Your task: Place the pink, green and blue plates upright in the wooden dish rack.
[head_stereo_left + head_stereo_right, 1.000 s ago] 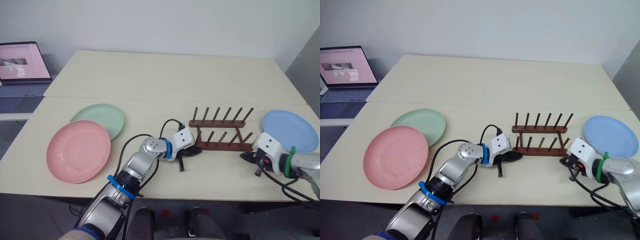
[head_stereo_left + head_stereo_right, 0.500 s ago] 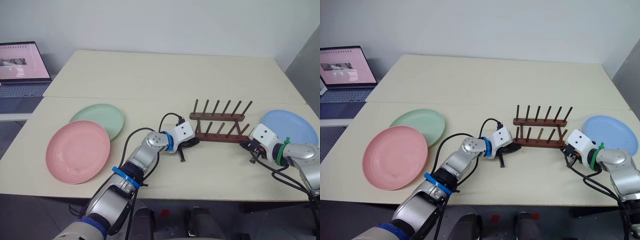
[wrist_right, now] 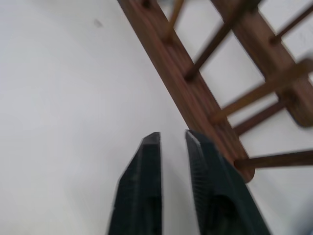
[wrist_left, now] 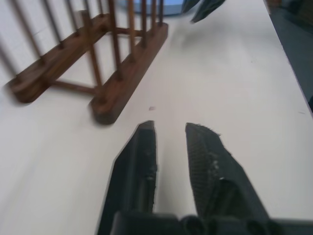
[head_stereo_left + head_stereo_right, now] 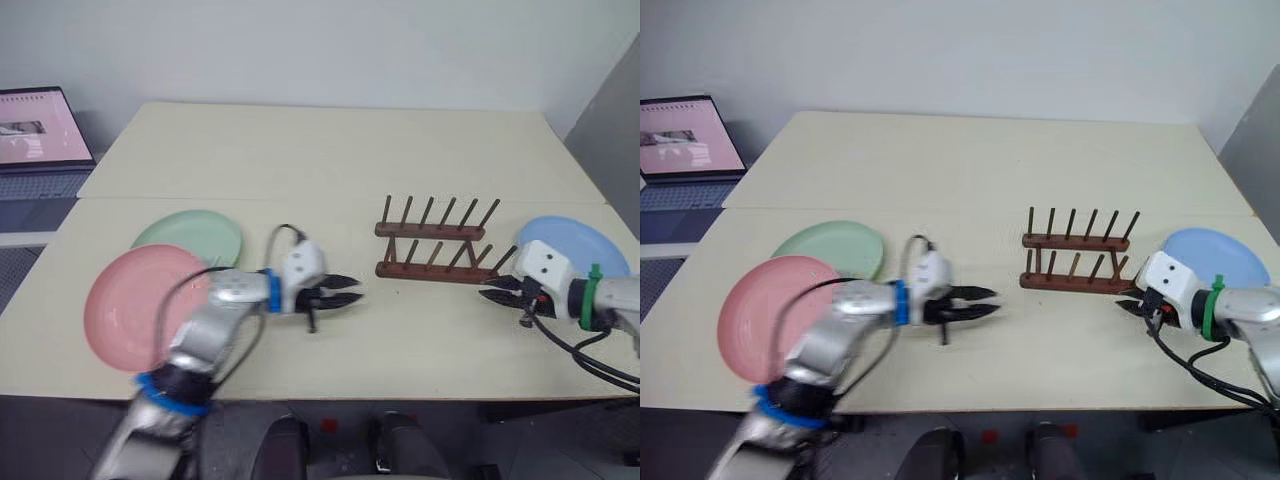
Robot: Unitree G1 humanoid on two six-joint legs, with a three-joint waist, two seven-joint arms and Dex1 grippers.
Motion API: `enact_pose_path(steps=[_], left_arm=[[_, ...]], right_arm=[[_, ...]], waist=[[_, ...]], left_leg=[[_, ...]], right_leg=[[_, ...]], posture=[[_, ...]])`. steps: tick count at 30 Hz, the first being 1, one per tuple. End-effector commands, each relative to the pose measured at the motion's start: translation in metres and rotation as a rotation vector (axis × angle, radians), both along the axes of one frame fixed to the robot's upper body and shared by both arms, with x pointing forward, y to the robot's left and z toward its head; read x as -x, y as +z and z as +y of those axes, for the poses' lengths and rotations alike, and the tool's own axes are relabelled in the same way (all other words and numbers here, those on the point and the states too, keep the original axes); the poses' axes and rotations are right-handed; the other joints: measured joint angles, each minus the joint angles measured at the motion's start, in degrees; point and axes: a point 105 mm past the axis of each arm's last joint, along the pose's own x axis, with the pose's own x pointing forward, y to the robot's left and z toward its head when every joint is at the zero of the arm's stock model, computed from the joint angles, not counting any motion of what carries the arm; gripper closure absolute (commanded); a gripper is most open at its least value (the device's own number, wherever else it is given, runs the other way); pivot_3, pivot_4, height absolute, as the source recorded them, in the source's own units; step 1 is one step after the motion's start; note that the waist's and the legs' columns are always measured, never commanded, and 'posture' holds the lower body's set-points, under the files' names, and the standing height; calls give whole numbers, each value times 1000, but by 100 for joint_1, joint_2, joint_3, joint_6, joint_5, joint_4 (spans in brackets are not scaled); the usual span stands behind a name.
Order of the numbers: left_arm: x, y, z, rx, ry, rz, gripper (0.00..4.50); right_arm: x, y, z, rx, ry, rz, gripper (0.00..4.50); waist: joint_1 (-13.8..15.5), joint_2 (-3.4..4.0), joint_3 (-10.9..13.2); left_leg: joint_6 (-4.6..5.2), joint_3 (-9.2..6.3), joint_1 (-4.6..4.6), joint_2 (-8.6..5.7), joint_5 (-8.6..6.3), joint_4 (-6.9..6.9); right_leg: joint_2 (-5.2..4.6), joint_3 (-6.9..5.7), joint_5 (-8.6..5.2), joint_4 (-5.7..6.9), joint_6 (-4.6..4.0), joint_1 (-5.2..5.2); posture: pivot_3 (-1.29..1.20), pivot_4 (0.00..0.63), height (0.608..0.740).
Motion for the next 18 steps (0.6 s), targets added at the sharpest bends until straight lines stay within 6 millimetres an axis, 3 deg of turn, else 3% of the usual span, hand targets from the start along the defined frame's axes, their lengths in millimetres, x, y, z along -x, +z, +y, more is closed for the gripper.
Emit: enact_pose_path(steps=[1, 2, 4, 8, 9, 11, 13, 18], left_arm=[[3, 49, 37, 123, 180, -61, 2419], [-2, 61, 61, 174, 316, -69, 2137], [-4, 72, 91, 250, 484, -61, 1514], [-1, 79, 167, 421, 838, -28, 353], [3, 78, 185, 498, 910, 13, 28], [20, 65, 229, 610, 1076, 89, 28], [33, 53, 254, 650, 1188, 128, 28], [50, 23, 281, 635, 1353, 186, 28]], right_arm=[[15, 27, 27, -33, 148, -16, 2485], [18, 33, 35, -44, 194, -16, 2171], [20, 40, 45, -62, 246, -19, 1445], [17, 53, 73, -114, 371, -56, 78], [18, 55, 80, -123, 409, -55, 0], [14, 58, 93, -133, 479, -56, 0], [9, 58, 99, -127, 515, -61, 0], [4, 60, 106, -113, 564, -71, 0]], waist=[[30, -1, 0], [36, -3, 1], [38, -5, 3], [24, -19, 9], [21, -24, 11], [-27, -30, 11], [-57, -32, 11], [64, -46, 12]], left_leg=[[0, 1, 5, -1, 0, 1], [-1, -3, 18, -3, 1, 2], [-1, -13, 37, -4, 0, 2], [-1, -11, 44, -6, 1, 5], [-1, -9, 46, -5, 1, 3], [-1, -4, 46, -2, 1, -2], [-1, -6, 45, -1, 0, -10], [-5, -10, 30, -1, -3, -14]], right_leg=[[0, -7, -3, 2, -4, 4], [0, -7, -4, 2, -6, 13], [-4, 0, -20, 5, -34, 25], [-6, 12, -17, 5, -30, 25], [-6, 16, -17, 6, -30, 24], [-2, 19, -16, 5, -29, 19], [-3, 16, -7, 5, -10, 16], [-14, -2, -22, 4, -28, 11]], posture=[[0, 150, 739], [0, 150, 739], [0, 150, 739], [0, 150, 739], [0, 150, 739], [0, 150, 739], [0, 150, 739], [0, 150, 739]])
